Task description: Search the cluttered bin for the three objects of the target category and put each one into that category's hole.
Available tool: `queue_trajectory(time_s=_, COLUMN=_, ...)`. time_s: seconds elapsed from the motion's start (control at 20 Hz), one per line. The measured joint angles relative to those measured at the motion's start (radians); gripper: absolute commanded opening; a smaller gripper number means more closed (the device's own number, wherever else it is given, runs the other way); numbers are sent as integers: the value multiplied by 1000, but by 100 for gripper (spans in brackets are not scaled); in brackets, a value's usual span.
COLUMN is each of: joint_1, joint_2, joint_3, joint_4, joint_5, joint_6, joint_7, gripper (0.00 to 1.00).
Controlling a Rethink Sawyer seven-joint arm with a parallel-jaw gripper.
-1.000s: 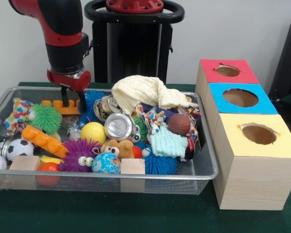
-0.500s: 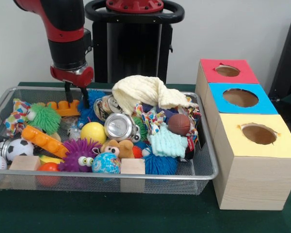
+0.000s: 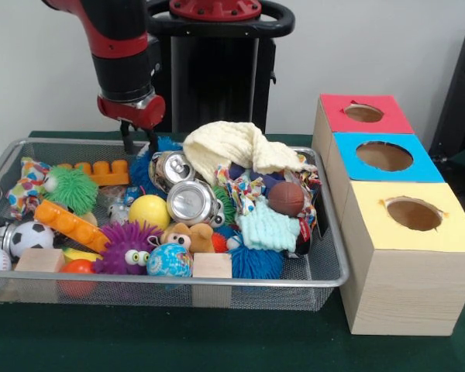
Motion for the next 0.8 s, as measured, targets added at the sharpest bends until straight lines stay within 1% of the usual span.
queue_trajectory(time_s=0.35, joint_1=-8, joint_2=-5, joint_3=27, joint_4=21, joint_5=10, joint_6=0, joint_7=0, gripper=100)
queue_trajectory(time_s=0.65, joint_1=-30, joint_2=-4, joint_3=52, joint_4=32, joint_5=10, joint_6=0, joint_7=0, gripper=100)
queue_trajectory(time_s=0.7, joint_1=-33, joint_2=-4, joint_3=53, joint_4=35, joint_5=10, joint_6=0, joint_7=0, gripper=0)
queue_trajectory(time_s=0.8, joint_1=-34, joint_2=-3, joint_3=52, joint_4=37, joint_5=10, joint_6=0, joint_7=0, gripper=0)
